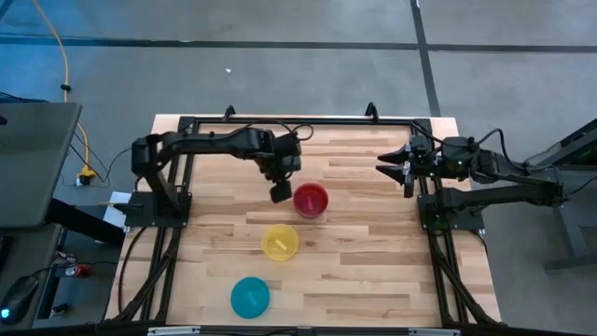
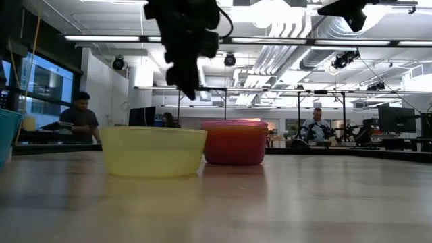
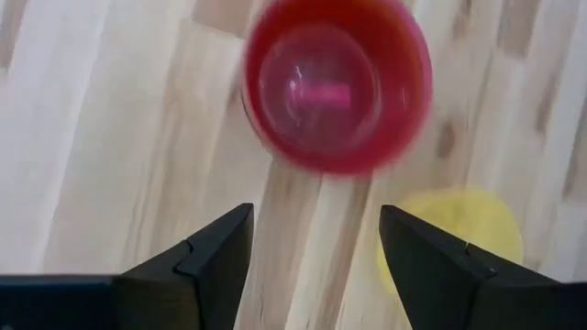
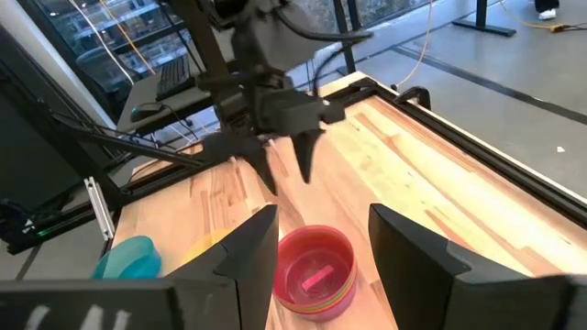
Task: Nest bowls inside each other
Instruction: Stack the yellow bowl on the red bowl
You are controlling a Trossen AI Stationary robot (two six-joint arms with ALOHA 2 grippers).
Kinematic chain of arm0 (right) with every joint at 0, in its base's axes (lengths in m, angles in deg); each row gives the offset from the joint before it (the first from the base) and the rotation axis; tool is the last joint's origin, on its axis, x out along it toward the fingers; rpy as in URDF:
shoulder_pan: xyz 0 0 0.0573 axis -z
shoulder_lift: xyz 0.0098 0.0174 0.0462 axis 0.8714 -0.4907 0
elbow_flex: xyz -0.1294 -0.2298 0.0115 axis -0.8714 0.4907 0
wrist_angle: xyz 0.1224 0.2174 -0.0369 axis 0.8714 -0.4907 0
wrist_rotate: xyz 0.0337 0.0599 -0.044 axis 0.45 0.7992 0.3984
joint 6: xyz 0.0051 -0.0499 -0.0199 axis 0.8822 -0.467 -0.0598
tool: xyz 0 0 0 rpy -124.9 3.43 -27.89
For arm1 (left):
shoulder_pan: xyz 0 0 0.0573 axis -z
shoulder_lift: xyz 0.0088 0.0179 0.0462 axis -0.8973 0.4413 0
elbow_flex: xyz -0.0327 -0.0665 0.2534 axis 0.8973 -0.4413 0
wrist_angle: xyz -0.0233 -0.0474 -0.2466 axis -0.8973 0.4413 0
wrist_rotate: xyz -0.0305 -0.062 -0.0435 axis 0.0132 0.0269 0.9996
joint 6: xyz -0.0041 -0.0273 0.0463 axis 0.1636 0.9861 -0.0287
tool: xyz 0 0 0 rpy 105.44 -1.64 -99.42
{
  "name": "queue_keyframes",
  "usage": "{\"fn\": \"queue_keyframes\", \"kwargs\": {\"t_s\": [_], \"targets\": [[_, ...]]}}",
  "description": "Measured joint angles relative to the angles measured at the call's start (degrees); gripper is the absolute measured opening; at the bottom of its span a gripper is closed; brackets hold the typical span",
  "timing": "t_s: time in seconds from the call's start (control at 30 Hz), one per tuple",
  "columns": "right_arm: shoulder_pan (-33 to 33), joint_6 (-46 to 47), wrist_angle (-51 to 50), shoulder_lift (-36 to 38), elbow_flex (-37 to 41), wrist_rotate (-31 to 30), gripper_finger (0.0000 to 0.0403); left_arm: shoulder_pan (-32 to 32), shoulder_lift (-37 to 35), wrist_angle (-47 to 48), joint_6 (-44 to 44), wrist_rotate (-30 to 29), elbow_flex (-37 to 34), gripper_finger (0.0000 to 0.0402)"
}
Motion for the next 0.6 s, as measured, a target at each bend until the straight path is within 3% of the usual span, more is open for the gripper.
{"fn": "queue_keyframes", "kwargs": {"t_s": [0.2,0.6], "targets": [[0.0,0.0,-0.1,0.0,0.0,0.0,0.0165,2.6,-5.7,0.9,-2.1,0.9,-5.4,0.0227],[0.0,-0.4,-0.1,0.0,0.0,-1.0,0.0165,9.8,-10.7,-2.9,5.0,-2.3,-16.5,0.0227]]}}
